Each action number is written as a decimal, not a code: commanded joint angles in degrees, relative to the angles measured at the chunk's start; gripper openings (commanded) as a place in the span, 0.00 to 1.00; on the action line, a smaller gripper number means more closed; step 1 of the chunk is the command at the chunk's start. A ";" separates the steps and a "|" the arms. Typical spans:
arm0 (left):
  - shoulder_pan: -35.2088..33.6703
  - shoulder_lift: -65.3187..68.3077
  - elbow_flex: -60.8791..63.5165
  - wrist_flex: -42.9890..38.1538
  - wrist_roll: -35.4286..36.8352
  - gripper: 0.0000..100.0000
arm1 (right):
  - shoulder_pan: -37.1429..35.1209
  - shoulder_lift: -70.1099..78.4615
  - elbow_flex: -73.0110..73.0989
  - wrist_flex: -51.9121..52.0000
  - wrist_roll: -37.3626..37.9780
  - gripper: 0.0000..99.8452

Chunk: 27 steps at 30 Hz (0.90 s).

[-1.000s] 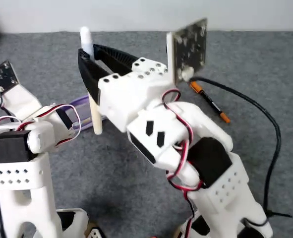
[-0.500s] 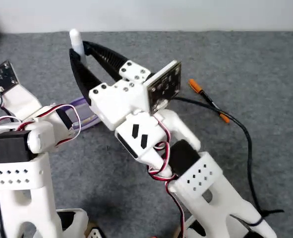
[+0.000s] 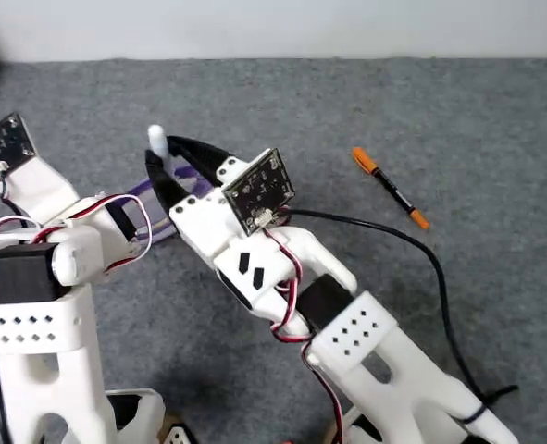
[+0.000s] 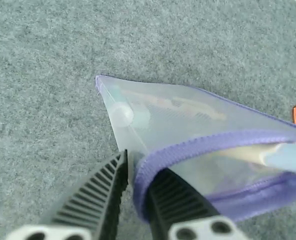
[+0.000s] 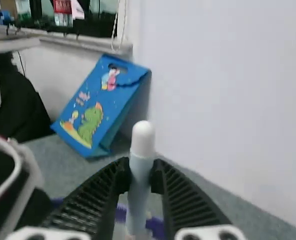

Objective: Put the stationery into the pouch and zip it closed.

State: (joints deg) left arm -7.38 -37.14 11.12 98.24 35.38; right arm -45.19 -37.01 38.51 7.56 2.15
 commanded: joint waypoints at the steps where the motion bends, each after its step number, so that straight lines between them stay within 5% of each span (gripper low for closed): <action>1: 0.26 -0.26 -3.38 -1.58 0.70 0.01 | 0.04 -5.58 -1.05 7.34 0.88 0.21; 8: 0.18 -0.26 -3.38 -1.58 0.70 0.01 | 4.44 -14.20 -1.05 17.71 0.79 0.19; 19: -0.09 -0.53 -3.38 -1.32 0.70 0.01 | 31.87 -10.15 -1.67 42.77 -12.31 0.15; 27: -0.09 -7.82 -9.36 -2.37 0.70 0.01 | 36.26 -0.31 -12.22 46.64 -12.40 0.14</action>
State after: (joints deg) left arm -7.38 -39.25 7.43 98.33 35.47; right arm -11.08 -39.74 31.38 54.24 -9.54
